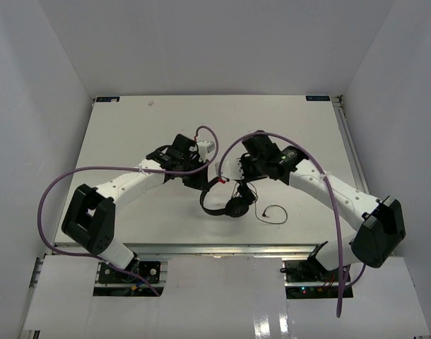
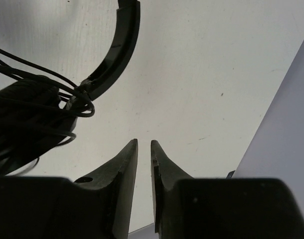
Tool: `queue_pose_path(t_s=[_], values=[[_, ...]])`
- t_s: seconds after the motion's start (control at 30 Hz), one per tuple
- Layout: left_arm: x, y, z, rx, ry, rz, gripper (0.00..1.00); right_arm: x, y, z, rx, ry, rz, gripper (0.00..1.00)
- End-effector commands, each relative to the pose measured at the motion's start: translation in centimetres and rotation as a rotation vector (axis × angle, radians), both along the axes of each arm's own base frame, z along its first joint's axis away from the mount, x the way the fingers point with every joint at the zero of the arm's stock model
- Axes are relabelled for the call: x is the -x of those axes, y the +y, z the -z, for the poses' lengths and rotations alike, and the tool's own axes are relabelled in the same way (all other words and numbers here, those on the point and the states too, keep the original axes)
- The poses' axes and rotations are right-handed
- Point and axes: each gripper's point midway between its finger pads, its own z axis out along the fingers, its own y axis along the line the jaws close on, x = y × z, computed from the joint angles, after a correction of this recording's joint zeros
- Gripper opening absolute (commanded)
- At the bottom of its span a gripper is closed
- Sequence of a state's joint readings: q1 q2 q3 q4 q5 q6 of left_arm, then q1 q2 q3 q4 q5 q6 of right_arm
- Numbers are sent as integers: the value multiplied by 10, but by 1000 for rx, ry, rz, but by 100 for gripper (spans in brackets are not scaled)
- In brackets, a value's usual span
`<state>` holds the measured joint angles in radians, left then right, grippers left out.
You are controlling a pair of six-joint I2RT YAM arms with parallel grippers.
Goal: Wrap the headphones
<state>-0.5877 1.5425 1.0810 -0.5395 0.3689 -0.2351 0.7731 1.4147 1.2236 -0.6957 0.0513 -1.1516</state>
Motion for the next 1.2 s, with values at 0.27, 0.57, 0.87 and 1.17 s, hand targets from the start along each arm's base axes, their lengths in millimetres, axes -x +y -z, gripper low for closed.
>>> queue_pose_path(t_s=[0.27, 0.57, 0.87, 1.17], values=[[8, 0, -14, 53, -35, -9, 0, -28, 4, -61, -373, 142, 203, 34], [12, 3, -15, 66, -48, -11, 0, 14, -26, -33, -526, 376, 251, 51], [5, 19, -28, 63, -108, -85, 0, 91, -41, -4, -514, 457, -59, 50], [6, 26, -48, 111, -147, -110, 0, 183, -79, 51, -265, 429, -605, 54]])
